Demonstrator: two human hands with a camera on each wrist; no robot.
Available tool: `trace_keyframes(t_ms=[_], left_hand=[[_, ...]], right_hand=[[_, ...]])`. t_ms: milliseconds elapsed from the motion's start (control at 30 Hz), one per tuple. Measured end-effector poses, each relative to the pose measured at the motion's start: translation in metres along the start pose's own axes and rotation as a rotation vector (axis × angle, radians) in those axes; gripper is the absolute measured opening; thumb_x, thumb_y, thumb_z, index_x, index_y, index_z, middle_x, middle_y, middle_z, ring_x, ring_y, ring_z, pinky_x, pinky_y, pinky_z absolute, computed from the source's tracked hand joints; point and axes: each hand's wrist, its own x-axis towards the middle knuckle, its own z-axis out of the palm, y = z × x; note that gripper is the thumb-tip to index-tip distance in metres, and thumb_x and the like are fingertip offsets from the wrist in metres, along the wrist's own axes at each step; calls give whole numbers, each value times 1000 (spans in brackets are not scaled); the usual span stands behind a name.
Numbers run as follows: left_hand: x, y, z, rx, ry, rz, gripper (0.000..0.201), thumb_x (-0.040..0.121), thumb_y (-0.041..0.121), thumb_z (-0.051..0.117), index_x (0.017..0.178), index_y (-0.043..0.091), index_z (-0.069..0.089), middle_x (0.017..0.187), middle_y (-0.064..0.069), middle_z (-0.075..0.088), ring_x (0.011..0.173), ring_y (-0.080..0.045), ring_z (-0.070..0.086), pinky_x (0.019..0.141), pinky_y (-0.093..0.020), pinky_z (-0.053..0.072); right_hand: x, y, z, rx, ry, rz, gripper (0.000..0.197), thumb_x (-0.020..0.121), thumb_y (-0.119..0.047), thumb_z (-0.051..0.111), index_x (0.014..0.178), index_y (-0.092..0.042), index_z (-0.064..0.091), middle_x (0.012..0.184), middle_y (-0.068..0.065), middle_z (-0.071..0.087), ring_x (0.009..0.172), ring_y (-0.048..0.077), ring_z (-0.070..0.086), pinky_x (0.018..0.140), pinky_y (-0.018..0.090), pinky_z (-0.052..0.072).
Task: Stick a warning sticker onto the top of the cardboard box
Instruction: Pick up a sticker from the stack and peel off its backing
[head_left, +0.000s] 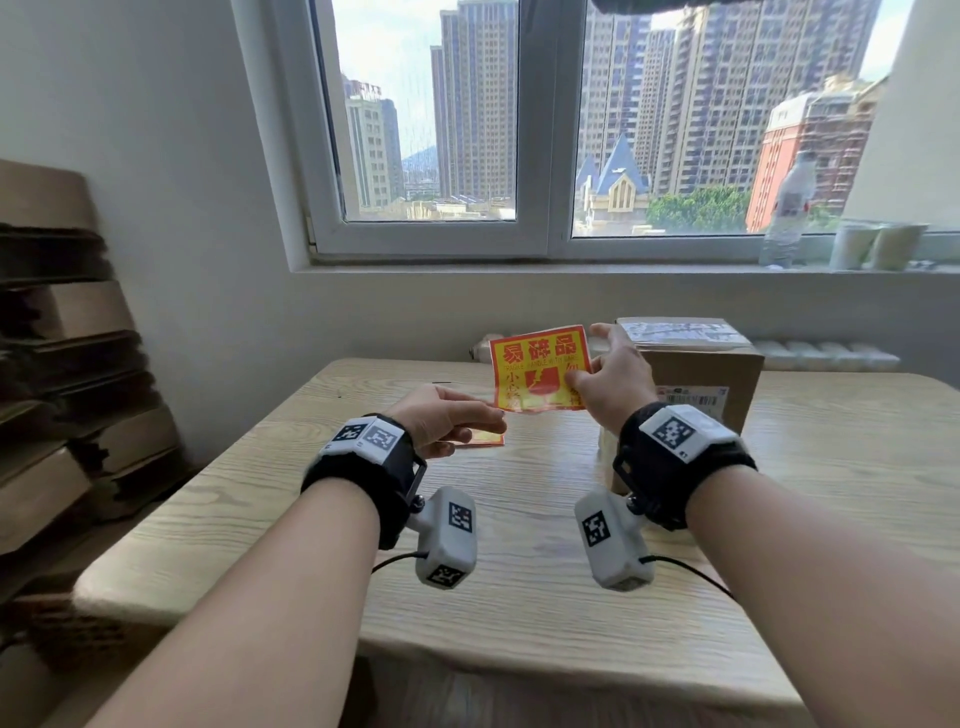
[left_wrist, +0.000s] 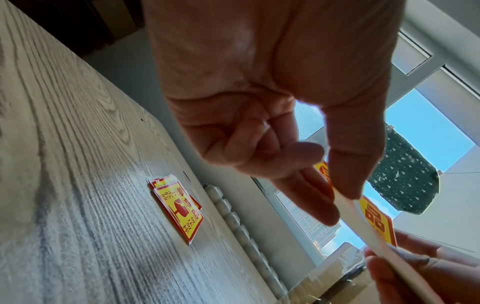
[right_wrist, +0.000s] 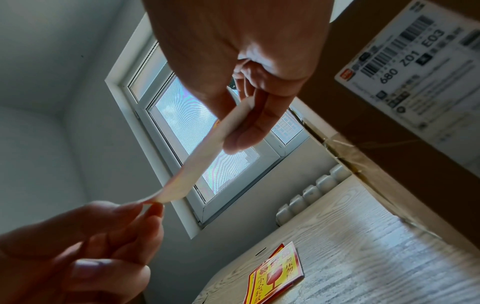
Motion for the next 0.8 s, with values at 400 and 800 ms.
trace_keyframes(t_ms=[400, 800], left_hand=[[-1, 0, 8, -25, -1, 17, 14, 75, 8, 75, 89, 6, 75, 60, 4, 74, 38, 0, 46, 45, -15, 31], [-1, 5, 8, -46, 9, 41, 9, 82, 13, 67, 75, 18, 68, 61, 7, 71, 54, -7, 47, 52, -19, 35]], right_hand=[[-4, 3, -6, 3, 25, -25, 57, 85, -9, 65, 136, -16, 40, 93, 9, 70, 84, 23, 72, 78, 37, 60], [-14, -5, -1, -495, 99, -256, 59, 77, -24, 72, 129, -14, 45, 120, 9, 45, 115, 23, 44, 97, 25, 34]])
